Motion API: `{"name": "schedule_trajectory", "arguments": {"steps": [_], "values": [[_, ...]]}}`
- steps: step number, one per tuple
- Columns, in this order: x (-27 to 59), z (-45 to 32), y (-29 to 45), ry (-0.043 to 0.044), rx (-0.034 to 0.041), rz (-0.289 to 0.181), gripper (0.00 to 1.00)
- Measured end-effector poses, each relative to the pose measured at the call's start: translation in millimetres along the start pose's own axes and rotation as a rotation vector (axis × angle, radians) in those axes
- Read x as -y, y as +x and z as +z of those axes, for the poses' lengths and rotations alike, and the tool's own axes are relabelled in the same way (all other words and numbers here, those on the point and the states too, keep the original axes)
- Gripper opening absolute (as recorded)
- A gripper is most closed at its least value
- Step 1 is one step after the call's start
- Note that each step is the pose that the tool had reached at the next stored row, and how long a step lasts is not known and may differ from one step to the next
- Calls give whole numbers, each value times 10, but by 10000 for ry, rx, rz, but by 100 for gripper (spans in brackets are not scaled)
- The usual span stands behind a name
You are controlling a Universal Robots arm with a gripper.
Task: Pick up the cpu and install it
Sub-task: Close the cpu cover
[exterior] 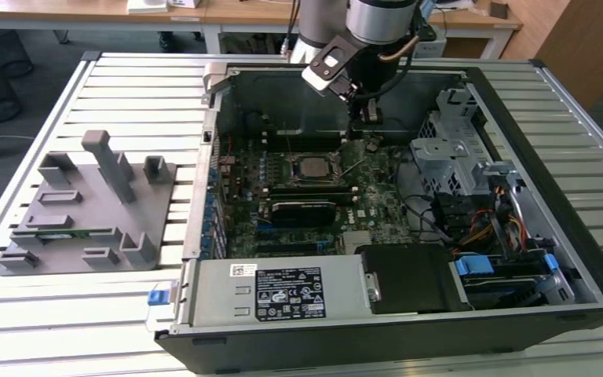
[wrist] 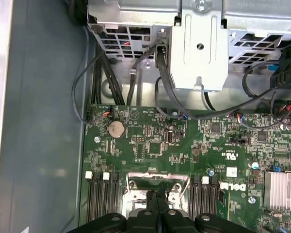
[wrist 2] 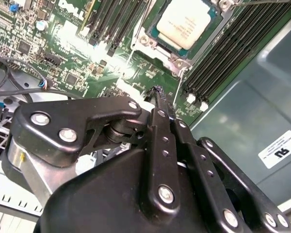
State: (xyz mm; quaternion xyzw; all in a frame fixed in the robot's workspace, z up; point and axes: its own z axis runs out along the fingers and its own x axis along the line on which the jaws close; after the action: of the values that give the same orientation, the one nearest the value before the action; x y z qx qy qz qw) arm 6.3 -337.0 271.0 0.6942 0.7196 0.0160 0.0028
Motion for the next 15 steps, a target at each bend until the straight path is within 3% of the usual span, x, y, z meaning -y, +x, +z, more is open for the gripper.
{"name": "schedule_trajectory", "arguments": {"steps": [15], "values": [[-173, 12, -5, -1, -2, 0, 11]]}}
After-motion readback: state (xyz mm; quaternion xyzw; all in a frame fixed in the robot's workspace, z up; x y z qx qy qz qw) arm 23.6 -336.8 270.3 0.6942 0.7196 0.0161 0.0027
